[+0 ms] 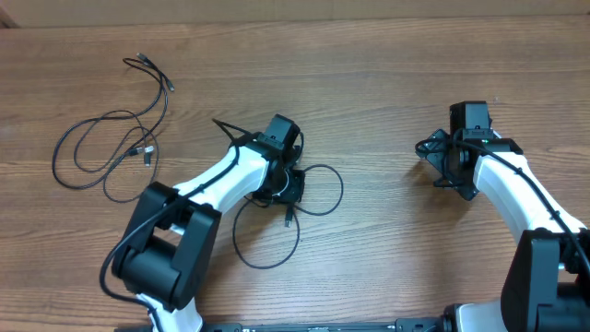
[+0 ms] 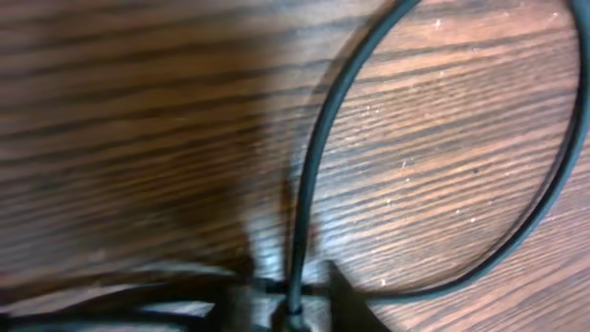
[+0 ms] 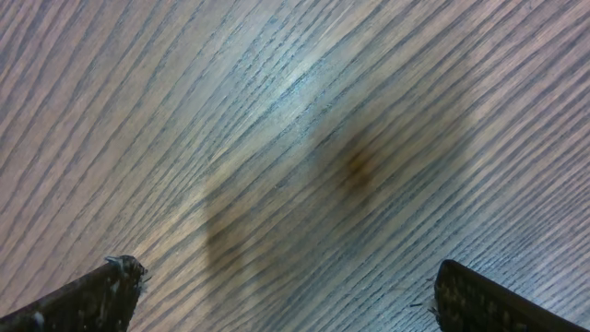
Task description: Untangle cables
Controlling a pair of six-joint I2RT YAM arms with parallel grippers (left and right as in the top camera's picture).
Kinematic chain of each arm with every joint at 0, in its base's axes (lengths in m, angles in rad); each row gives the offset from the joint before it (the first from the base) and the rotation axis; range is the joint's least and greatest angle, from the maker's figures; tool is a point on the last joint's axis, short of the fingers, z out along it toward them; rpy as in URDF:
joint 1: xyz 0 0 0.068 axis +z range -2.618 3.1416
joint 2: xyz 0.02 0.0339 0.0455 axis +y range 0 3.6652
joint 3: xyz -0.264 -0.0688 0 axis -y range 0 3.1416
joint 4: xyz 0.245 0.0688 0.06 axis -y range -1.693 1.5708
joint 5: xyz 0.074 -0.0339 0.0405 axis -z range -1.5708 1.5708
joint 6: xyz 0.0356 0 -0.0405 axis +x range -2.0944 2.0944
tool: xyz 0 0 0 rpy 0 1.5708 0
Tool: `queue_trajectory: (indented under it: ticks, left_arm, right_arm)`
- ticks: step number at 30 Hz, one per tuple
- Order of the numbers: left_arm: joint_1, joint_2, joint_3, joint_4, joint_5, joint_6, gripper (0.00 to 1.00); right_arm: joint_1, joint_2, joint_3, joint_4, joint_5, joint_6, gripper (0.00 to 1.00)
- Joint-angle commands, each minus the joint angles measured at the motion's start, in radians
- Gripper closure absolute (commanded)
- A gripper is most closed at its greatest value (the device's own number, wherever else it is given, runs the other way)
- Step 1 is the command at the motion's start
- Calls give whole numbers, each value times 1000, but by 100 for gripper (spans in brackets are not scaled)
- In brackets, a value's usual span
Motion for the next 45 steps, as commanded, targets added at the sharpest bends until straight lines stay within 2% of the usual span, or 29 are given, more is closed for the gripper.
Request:
queue_trajectory:
  ticks: [1,4,7,11,14,17,19,21,25,26,27,29,31,34,40,43,45]
  left_arm:
    - [1,-111,-5,-2,-53,-17,56]
    - [1,-148,-5,-24,-53,-77,54]
    - [-10,-148,-5,-71,-54,-171,58]
    - [-40,-133,-11,-100,-55,-218,55]
    - [-70,-124,-28,-89,-86,-281,45]
    - [-87,-122,-38,-89,-129,-330,46]
    - [-94,-121,-45,-86,-154,-358,53]
    - [-99,-121,-54,-84,-185,-410,69]
    - [-100,-121,-66,-84,-204,-554,81]
    - [-100,-121,-67,-85,-203,-594,80]
    - [-100,-121,-67,-84,-203,-608,63]
    - [-100,-121,-67,-68,-205,-605,74]
    - [-98,-121,-67,-63,-215,-592,75]
    - [-106,-121,-67,-55,-214,-598,65]
    - [-138,-111,-67,-52,-286,-666,58]
    - [-155,-87,-67,-20,-319,-666,48]
    - [-166,-60,-67,8,-322,-658,46]
  right_arm:
    - [-3,-16,0,5,1,-7,0]
    - [-3,-16,0,5,1,-6,0]
    - [-3,-16,0,5,1,-7,0]
    - [-3,-16,0,5,1,-7,0]
    - [-3,-16,0,5,1,-7,0]
    - [-3,-16,0,5,1,-7,0]
    - [-3,-16,0,5,1,-7,0]
    - [-3,-16,0,5,1,-7,0]
    - [-3,-16,0,5,1,-7,0]
    - [-3,-16,0,5,1,-7,0]
    - [-3,-16,0,5,1,-7,0]
    - [-3,-16,0,5,1,-7,0]
    - [-3,-16,0,5,1,-7,0]
    - [-3,-16,0,5,1,-7,0]
    - [-3,-16,0,5,1,-7,0]
    - [-3,-16,0,5,1,-7,0]
    - [-3,-16,0,5,1,-6,0]
